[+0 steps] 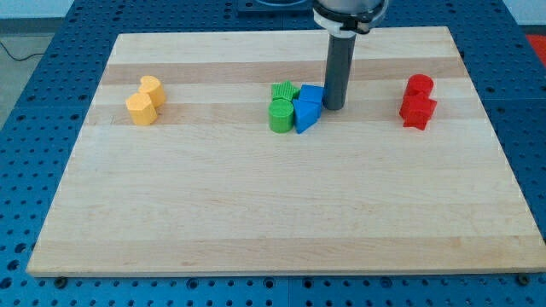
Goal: Separate the red blocks
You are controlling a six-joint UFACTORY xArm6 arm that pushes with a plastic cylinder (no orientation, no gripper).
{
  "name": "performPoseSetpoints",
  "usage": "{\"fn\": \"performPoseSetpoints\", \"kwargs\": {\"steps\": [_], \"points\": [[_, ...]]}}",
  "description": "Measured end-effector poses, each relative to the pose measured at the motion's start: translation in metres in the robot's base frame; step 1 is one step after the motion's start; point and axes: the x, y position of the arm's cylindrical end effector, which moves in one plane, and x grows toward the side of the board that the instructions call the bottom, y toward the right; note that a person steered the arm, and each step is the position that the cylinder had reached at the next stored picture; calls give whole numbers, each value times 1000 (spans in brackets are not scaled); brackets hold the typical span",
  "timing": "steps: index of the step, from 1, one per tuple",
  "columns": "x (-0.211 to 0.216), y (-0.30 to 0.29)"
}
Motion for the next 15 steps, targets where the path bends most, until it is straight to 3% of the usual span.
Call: {"fn": "performPoseSetpoints", "kwargs": {"steps": [2, 3, 4, 6, 10, 13, 14, 15], "points": [[-76, 72], [-77, 145], [-76, 169], [-84, 178], [-16, 158], [-41, 145], [-29, 130], [16, 130]]}}
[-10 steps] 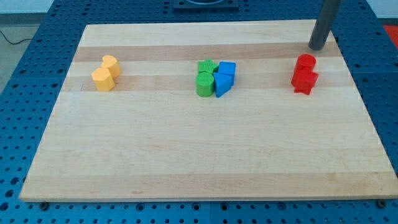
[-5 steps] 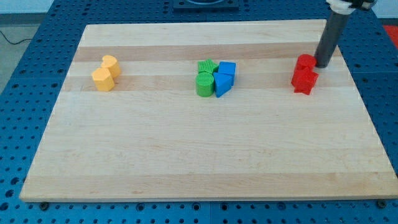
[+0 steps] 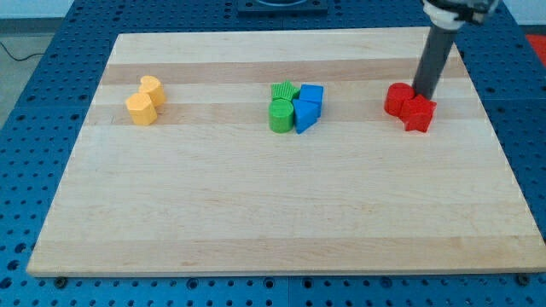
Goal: Separate the red blocks
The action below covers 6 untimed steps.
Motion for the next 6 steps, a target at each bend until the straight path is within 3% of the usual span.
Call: {"fn": "performPoseSetpoints", "kwargs": {"steps": [1, 3, 5, 6], "points": [[42, 0], [57, 0], [89, -59], [85, -34]]}}
